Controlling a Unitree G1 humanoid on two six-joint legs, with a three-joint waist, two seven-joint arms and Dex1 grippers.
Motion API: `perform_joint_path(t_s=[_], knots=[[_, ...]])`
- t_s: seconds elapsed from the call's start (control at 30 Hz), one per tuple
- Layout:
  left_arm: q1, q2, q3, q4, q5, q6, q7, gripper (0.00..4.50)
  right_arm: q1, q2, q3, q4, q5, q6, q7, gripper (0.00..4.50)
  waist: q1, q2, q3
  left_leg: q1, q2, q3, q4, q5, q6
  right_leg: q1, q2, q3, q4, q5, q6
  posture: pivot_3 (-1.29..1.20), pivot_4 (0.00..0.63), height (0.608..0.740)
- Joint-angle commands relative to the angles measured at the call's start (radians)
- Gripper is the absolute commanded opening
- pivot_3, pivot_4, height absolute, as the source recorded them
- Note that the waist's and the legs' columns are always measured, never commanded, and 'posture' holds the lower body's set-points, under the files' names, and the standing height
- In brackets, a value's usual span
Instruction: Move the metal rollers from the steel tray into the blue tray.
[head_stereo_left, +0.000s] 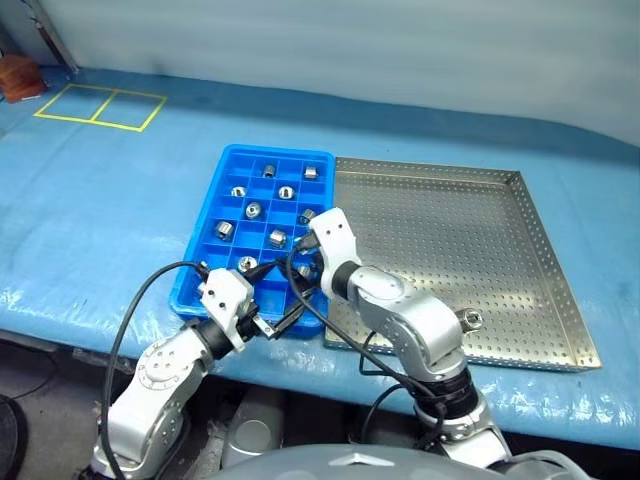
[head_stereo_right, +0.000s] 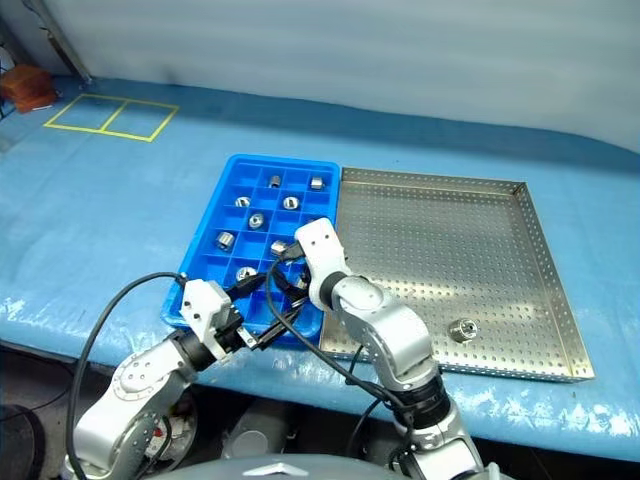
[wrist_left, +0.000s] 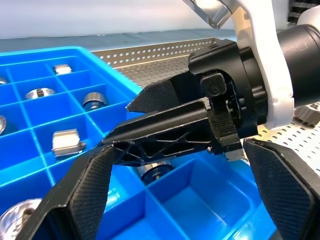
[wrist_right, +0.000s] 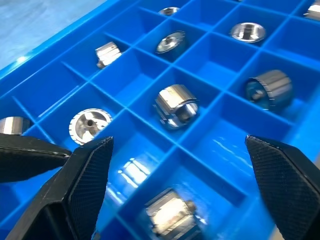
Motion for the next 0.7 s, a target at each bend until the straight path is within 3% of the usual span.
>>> perform_joint_path(t_s=[0.03, 0.4, 0.7], knots=[[-0.047, -0.003, -0.028, 0.015, -0.023, 0.003, -0.04, 4.5, 0.008, -0.029, -0.106, -0.153, 0.008, 0.03, -0.015, 4.47, -0.012, 0.0, 0.0, -0.002, 0.0, 0.0, 0.0, 0.0, 0.0, 0.0, 0.0, 0.0, 0.0, 0.001, 0.0, 0.24, 0.15, 0.74], [-0.187, -0.018, -0.109, 0.124, -0.039, 0.005, -0.147, 4.5, 0.115, -0.075, -0.317, -0.411, -0.016, 0.297, -0.098, 4.47, -0.118, 0.0, 0.0, -0.006, -0.005, 0.0, 0.001, 0.0, 0.0, -0.002, 0.005, 0.002, 0.006, 0.0, -0.001, 0.06, 0.15, 0.74], [-0.21, -0.031, -0.14, 0.153, -0.038, 0.005, -0.181, 4.5, 0.234, -0.083, -0.389, -0.471, -0.046, 0.366, -0.118, 4.47, -0.17, 0.0, 0.0, 0.008, -0.002, 0.001, 0.006, 0.0, 0.0, 0.008, 0.004, 0.006, 0.012, -0.001, -0.001, 0.01, 0.15, 0.74]])
